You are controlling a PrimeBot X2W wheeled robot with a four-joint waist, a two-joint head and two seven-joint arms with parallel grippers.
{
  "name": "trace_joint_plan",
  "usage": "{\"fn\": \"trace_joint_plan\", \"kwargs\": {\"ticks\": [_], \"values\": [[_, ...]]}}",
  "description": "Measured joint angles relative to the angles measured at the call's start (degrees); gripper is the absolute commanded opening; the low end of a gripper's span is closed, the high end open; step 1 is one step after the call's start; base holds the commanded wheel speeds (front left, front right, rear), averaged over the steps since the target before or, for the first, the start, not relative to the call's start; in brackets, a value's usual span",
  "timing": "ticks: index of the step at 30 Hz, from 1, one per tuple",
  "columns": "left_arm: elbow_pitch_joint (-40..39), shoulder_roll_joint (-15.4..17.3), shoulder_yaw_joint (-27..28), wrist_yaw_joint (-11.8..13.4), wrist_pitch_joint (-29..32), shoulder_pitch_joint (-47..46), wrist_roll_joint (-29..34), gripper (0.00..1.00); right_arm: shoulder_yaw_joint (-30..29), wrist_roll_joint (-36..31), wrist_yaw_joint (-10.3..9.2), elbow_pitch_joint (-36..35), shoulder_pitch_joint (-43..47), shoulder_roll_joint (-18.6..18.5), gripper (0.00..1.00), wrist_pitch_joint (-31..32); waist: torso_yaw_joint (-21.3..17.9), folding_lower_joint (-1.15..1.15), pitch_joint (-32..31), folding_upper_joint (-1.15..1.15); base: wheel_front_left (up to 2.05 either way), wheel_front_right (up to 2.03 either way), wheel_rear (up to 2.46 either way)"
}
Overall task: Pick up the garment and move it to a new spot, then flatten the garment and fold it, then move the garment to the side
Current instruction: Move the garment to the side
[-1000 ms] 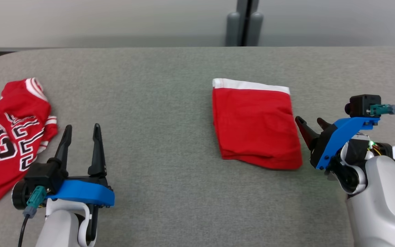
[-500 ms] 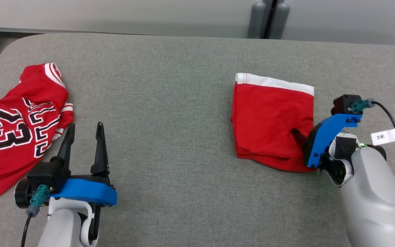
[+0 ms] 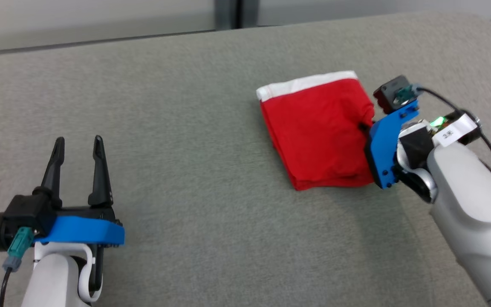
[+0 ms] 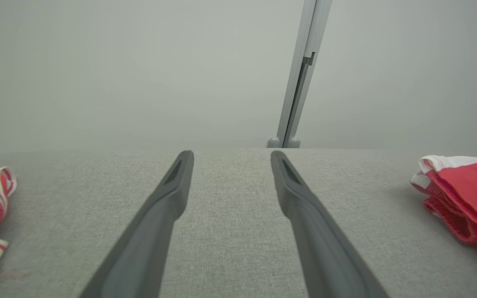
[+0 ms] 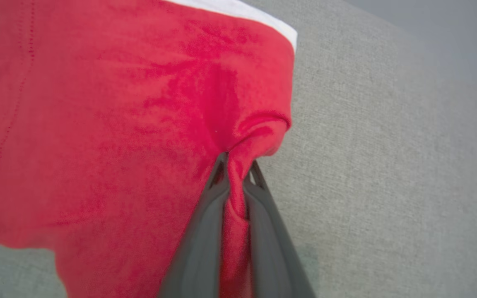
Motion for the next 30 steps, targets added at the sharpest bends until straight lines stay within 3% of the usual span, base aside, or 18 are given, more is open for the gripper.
{"fn": "trace_joint_plan", "kwargs": {"ticks": [7,13,22,28,29,30], "values": [[-2.37,1.26,-2.46,-0.10,0.97,-2.72,0.97,1.00,9.24,3.94,0.01,-4.67,-3.72,-14.27,0.00,-1.55,-7.36,0.00,3.38,0.00,0.00,0.00,0.00],[-5.46,2.43,-4.31,-0.35,3.10,-6.22,1.09,1.00,10.24,3.46,0.00,-1.33,-6.32,-21.32,0.00,-8.83,-10.04,0.00,6.98,0.00,0.00,0.00,0.00],[-9.31,4.71,-5.50,-0.44,5.52,-7.31,1.09,1.00,5.80,-2.44,0.01,8.50,-8.90,-23.37,0.00,-17.58,-9.91,0.00,12.01,0.00,0.00,0.00,0.00],[-10.63,5.59,-5.20,-0.18,5.92,-7.01,1.05,1.00,-0.48,-5.99,0.01,14.37,-9.48,-20.91,0.00,-20.98,-9.40,0.00,12.90,0.00,0.00,0.00,0.00],[-10.68,5.58,-5.23,-0.08,5.93,-6.95,1.01,1.00,-1.48,-6.35,0.01,15.04,-9.61,-20.49,0.29,-21.62,-9.32,0.00,12.78,0.00,0.00,0.00,0.00],[-10.65,5.55,-5.33,-0.01,5.91,-6.89,0.98,1.00,-2.31,-6.93,0.01,15.75,-9.62,-20.18,1.00,-22.10,-9.20,0.00,12.58,0.00,0.00,0.00,0.00]]}}
